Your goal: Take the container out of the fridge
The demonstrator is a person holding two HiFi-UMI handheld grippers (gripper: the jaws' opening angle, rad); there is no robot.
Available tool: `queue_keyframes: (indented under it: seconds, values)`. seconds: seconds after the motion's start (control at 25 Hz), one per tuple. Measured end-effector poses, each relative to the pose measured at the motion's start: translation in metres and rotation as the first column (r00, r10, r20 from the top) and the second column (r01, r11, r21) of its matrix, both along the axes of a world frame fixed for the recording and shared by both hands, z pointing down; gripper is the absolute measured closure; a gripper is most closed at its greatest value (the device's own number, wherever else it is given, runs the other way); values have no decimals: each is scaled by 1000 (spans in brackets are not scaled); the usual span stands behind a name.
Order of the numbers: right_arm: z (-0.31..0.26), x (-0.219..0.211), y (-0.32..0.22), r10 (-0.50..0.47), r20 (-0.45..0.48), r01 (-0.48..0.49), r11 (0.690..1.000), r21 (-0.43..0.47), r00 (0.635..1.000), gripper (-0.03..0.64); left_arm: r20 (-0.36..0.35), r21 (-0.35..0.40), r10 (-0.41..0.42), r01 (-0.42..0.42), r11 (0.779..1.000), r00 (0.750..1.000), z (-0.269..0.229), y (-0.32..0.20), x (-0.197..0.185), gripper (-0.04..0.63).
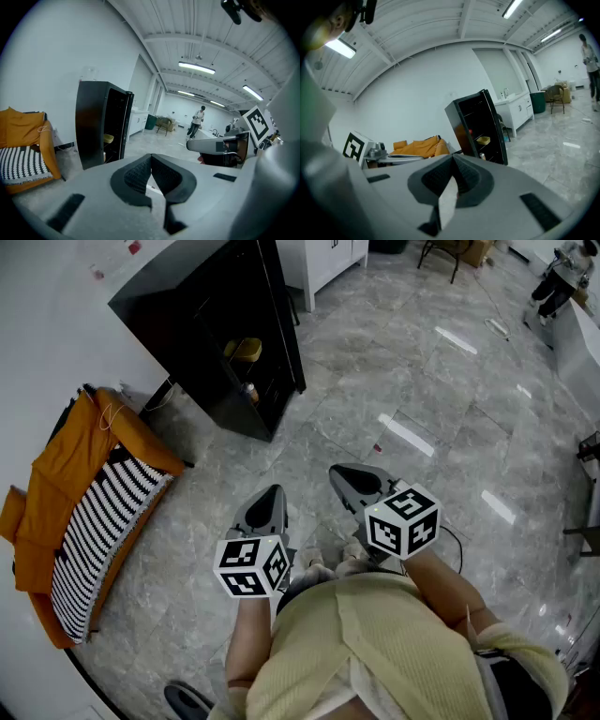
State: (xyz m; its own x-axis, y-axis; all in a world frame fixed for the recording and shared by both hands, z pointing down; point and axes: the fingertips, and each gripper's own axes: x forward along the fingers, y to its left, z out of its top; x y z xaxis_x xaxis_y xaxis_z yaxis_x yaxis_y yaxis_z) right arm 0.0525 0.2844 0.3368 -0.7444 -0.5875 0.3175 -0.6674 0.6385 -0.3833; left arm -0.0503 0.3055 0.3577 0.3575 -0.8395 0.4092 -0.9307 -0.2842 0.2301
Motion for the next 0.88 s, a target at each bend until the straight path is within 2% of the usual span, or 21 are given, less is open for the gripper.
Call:
queue_keyframes:
  seconds: [0.16,0.36,0.88]
  values:
    - [4,4,-3,7,-4,-7,1000,-2,1000,589,2,-4,3,-3,1000,1000,4,-2,4,572]
    - [4,11,-12,14,38,-13,1000,-26,999,589,3,-24,-3,3,1000,1000,10,-9,12,572]
    - [23,41,-43,-13,-6,12,998,-60,1000,588,58,-68,-9,13,998,998,28,-34,49,572]
